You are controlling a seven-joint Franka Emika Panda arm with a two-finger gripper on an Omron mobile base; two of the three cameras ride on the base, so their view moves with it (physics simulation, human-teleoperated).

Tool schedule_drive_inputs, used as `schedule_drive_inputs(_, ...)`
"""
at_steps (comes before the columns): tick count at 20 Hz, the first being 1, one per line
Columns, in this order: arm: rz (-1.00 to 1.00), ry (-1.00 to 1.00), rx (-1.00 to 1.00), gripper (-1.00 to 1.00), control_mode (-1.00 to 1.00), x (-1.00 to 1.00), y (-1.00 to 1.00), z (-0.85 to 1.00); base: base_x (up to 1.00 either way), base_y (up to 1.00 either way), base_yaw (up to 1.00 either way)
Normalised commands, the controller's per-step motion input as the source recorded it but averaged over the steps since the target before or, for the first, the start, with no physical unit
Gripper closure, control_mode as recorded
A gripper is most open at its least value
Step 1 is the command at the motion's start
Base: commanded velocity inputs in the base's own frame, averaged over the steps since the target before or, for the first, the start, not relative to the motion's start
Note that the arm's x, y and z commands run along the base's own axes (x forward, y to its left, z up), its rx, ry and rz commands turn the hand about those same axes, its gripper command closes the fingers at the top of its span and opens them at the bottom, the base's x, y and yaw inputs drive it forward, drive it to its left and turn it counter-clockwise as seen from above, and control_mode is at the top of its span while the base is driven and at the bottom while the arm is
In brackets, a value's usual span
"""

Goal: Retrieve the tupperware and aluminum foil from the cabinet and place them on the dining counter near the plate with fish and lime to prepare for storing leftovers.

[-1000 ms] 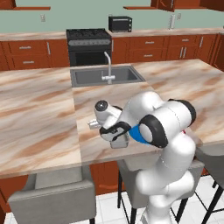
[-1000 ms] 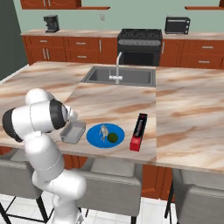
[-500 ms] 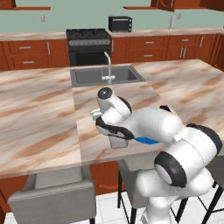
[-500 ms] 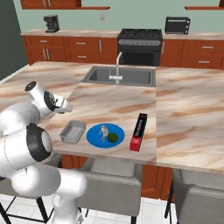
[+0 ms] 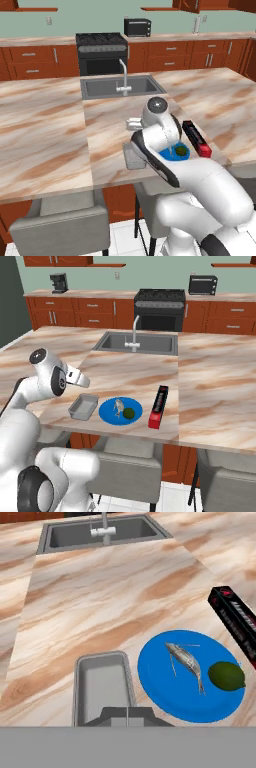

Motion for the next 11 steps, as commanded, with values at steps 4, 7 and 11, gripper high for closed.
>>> schedule_drive_inputs(4, 0.0, 0.0, 0.35, 1.0, -1.0, -0.3, -1.0, 0.0, 0.0, 0.0, 0.0)
schedule_drive_inputs(7, 0.0, 0.0, 0.38, 1.0, -1.0, -0.34, -1.0, 0.0, 0.0, 0.0, 0.0)
schedule_drive_inputs(11, 0.02, -0.02, 0.25, 1.0, -1.0, -0.39, -0.78, 0.0, 0.0, 0.0, 0.0)
